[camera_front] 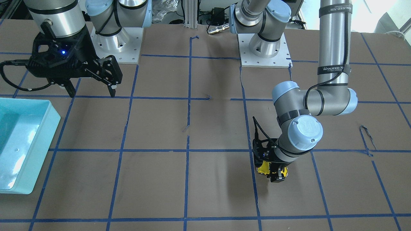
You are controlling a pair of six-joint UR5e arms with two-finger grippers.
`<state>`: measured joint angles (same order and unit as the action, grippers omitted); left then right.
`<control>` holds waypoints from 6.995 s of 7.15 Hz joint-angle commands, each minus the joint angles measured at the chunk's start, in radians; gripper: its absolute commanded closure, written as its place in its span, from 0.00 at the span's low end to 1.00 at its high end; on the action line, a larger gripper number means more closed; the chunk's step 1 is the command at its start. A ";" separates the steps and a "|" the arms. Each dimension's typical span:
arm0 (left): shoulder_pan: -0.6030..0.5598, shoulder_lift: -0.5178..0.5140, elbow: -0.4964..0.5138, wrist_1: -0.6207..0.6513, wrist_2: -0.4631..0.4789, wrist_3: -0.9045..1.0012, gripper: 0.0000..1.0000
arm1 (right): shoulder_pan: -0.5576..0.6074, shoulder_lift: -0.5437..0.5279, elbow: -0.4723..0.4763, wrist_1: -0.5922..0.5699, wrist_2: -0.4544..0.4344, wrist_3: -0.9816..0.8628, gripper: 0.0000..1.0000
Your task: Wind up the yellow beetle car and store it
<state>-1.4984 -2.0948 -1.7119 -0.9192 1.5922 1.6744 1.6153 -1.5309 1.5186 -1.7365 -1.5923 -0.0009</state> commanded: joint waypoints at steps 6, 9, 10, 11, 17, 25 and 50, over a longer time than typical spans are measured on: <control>0.012 0.004 -0.002 0.010 0.002 0.016 0.49 | 0.000 0.000 0.000 0.000 0.000 -0.001 0.00; 0.059 0.004 -0.058 0.102 -0.005 0.036 0.52 | 0.000 0.000 0.000 0.000 0.000 -0.001 0.00; 0.072 0.007 -0.072 0.129 -0.005 0.036 0.52 | 0.000 0.000 0.000 0.000 0.000 -0.001 0.00; 0.092 0.009 -0.072 0.129 -0.008 0.036 0.52 | 0.000 0.000 0.000 0.000 0.000 -0.001 0.00; 0.178 0.010 -0.072 0.117 -0.005 0.065 0.50 | 0.000 0.000 0.000 0.000 0.000 -0.001 0.00; 0.173 0.042 -0.061 0.088 -0.024 0.038 0.00 | 0.000 0.000 0.003 0.000 0.000 -0.001 0.00; -0.065 0.496 0.173 -0.544 -0.005 -1.553 0.00 | -0.123 0.472 0.146 -0.471 0.098 -1.428 0.00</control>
<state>-1.5632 -1.5985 -1.5383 -1.4649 1.5877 0.1212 1.4914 -1.0784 1.6462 -2.1831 -1.5181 -1.3416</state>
